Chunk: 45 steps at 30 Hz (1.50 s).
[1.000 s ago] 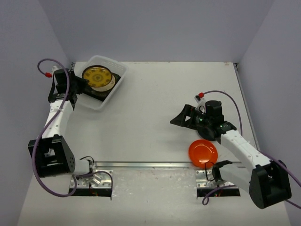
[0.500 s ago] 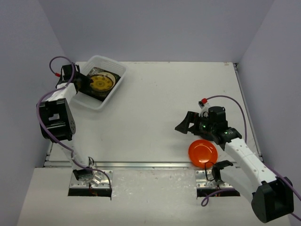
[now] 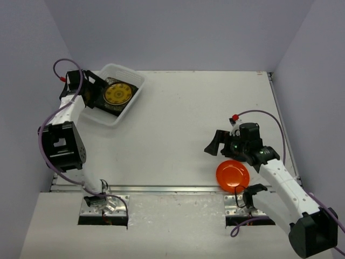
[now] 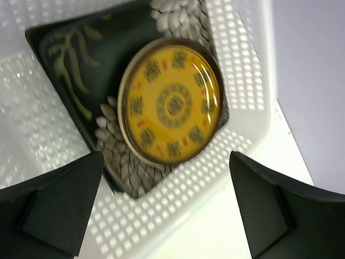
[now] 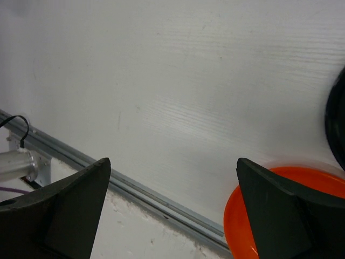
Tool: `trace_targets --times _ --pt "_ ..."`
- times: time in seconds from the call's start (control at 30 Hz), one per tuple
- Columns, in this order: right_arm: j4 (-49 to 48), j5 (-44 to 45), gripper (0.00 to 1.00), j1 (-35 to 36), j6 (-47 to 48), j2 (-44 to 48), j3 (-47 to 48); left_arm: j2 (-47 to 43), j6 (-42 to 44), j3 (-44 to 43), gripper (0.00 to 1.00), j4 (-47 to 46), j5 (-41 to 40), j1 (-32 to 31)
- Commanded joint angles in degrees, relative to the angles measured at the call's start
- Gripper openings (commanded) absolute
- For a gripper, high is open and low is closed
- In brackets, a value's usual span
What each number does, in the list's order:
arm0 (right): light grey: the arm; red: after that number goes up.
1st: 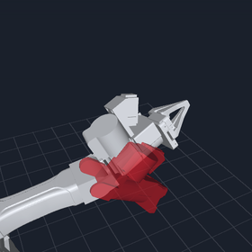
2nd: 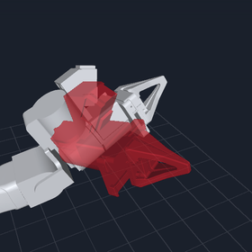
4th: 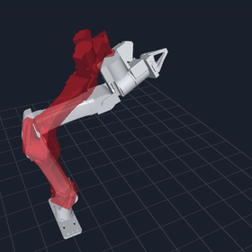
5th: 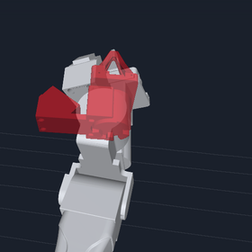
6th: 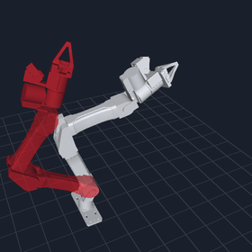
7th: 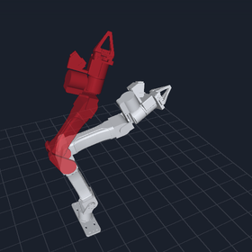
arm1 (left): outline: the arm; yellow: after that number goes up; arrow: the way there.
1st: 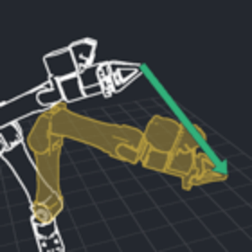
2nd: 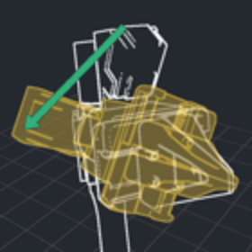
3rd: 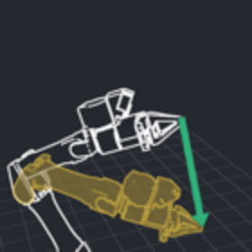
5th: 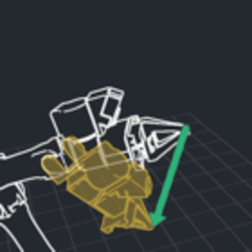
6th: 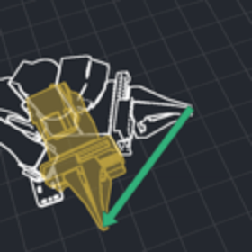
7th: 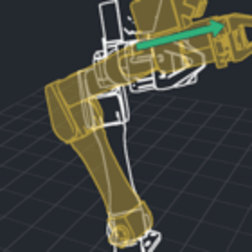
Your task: Place the plates into the plastic bin on the countertop
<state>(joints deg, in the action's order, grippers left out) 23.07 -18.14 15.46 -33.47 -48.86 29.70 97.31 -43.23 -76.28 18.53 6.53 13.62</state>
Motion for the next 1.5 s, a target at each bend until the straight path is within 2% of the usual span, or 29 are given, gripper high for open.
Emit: trace_targets --times 0.0,0.07,0.17,0.27,0.5,0.67,0.8,1.03,1.23,1.33,1.47 --pt "9.2 16.4 0.99 -0.3 0.1 4.5 8.9 -16.0 5.0 6.8 1.00 -5.0 1.1 -11.8" --pt "15.1 21.3 0.99 -0.3 -0.5 6.3 13.0 -20.3 4.3 12.3 1.00 -9.2 2.6 -20.5" --pt "21.0 27.4 0.99 -0.3 -0.7 9.6 16.5 -22.3 1.6 19.2 1.00 -16.2 4.1 -34.3" --pt "23.0 26.5 0.99 -0.3 0.5 15.4 18.7 -16.3 -0.8 23.2 1.00 -23.1 3.9 -48.3" --pt "29.7 25.3 0.99 -0.3 1.6 22.2 23.4 2.3 -1.4 17.8 1.00 -30.0 12.0 -61.8" --pt "31.4 22.3 0.99 -0.3 2.8 23.1 22.4 13.6 -0.2 11.1 0.97 -29.2 16.7 -67.3" --pt "31.3 21.2 0.99 -0.3 3.3 23.3 21.4 18.7 -0.4 9.1 0.87 -29.4 17.1 -69.2" --pt "31.2 18.7 0.99 -0.3 4.1 23.7 20.6 28.2 0.2 3.0 0.42 -26.9 18.1 -71.5" --pt "31.0 18.5 0.99 -0.3 4.6 24.1 20.7 32.0 0.4 1.0 0.23 -23.9 16.3 -72.2" --pt "30.6 18.5 0.99 -0.3 4.6 24.4 20.3 32.3 0.5 0.4 0.02 -23.6 15.7 -72.2" --pt "30.6 18.5 0.99 -0.3 4.9 24.1 20.2 26.3 3.6 0.8 0.00 -18.1 9.9 -72.1"
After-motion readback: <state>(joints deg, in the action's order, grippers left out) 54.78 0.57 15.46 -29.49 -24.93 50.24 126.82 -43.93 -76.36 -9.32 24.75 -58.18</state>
